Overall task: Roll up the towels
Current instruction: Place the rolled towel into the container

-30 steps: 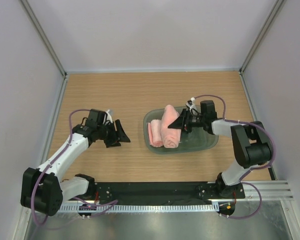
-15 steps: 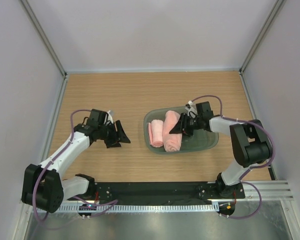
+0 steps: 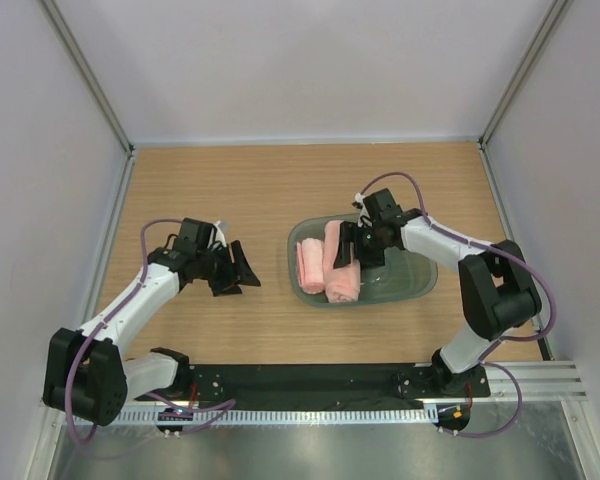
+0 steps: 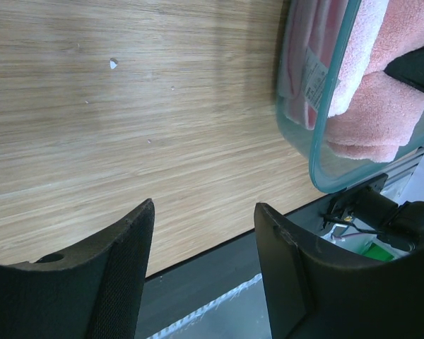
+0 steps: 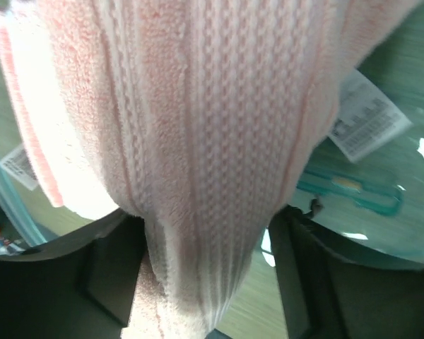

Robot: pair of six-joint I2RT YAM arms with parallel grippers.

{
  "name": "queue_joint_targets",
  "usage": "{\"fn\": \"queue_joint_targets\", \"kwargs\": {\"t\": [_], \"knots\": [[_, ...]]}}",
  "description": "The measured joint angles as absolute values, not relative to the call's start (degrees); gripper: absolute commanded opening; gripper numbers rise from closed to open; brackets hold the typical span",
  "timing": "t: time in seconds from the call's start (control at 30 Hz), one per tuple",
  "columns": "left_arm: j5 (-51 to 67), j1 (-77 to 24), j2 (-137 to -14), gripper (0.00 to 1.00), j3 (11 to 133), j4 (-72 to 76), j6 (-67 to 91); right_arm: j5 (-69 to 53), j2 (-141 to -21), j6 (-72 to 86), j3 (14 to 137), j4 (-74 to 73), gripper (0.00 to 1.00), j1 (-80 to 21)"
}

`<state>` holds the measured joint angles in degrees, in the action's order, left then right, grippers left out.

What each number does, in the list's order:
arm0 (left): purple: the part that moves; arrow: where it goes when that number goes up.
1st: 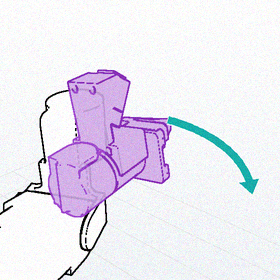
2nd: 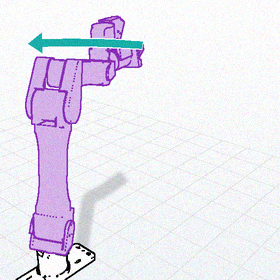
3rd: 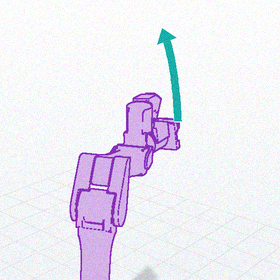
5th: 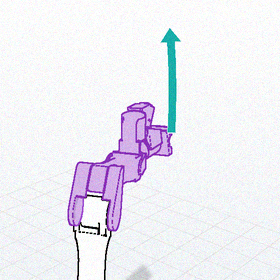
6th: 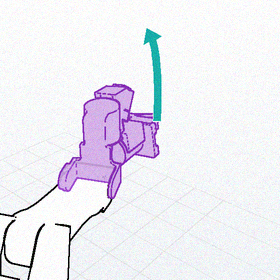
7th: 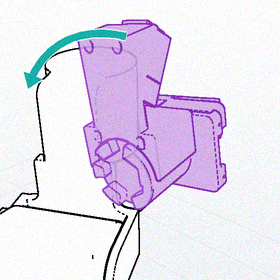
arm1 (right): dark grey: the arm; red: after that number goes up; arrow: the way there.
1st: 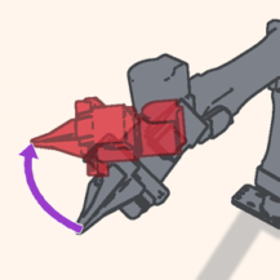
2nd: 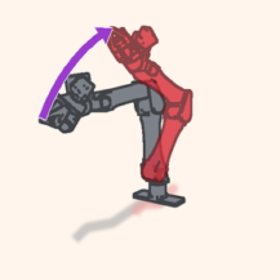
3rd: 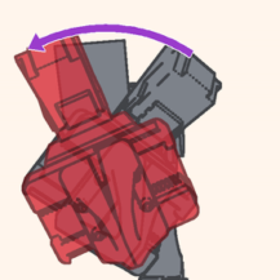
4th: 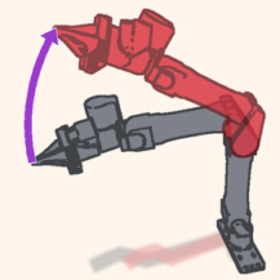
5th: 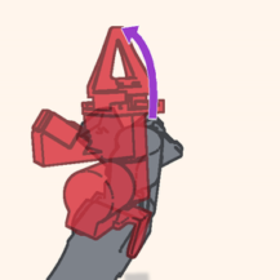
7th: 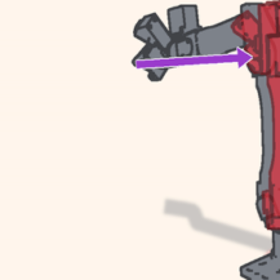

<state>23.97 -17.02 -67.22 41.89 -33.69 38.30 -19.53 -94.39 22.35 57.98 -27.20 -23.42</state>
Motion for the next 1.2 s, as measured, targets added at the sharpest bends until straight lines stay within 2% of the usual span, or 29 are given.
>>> {"fn": "queue_joint_targets", "kwargs": {"t": [0.07,0.4,0.47,0.53,0.6,0.63,0.87,1.2], "knots": [[23.97,-17.02,-67.22,0.6,41.89,-33.67,38.3,-16.69,-93.73,21.91,59.05,-30.02,0.84,-23.77],[23.66,-17.02,-67.22,0.59,41.89,-33.71,38.28,-7.49,-88.88,20.43,63.44,-42.57,0.89,-24.08],[23.55,-17.02,-67.22,0.59,41.89,-33.71,38.3,-7.05,-87.46,20.29,64.07,-44.34,0.82,-24.36],[23.53,-17.02,-67.24,0.59,41.89,-33.71,38.28,-7.31,-85.67,20.18,64.14,-45.6,0.57,-24.86],[23.49,-17.02,-67.24,0.59,41.89,-33.71,38.3,-8.29,-83.68,20.71,63.99,-46.11,0.38,-25.28],[23.49,-17.02,-67.24,0.59,41.89,-33.71,38.3,-8.99,-82.46,21.1,63.81,-46.15,0.33,-25.45],[23.07,-17.02,-67.24,0.59,41.89,-33.74,38.3,-14.22,-78.46,25.12,55.51,-40.62,0.24,-29.65],[22.9,-17.02,-67.24,0.59,41.89,-33.74,38.28,-13.96,-82.19,27.24,54.19,-37.63,0.23,-33.32]]}}
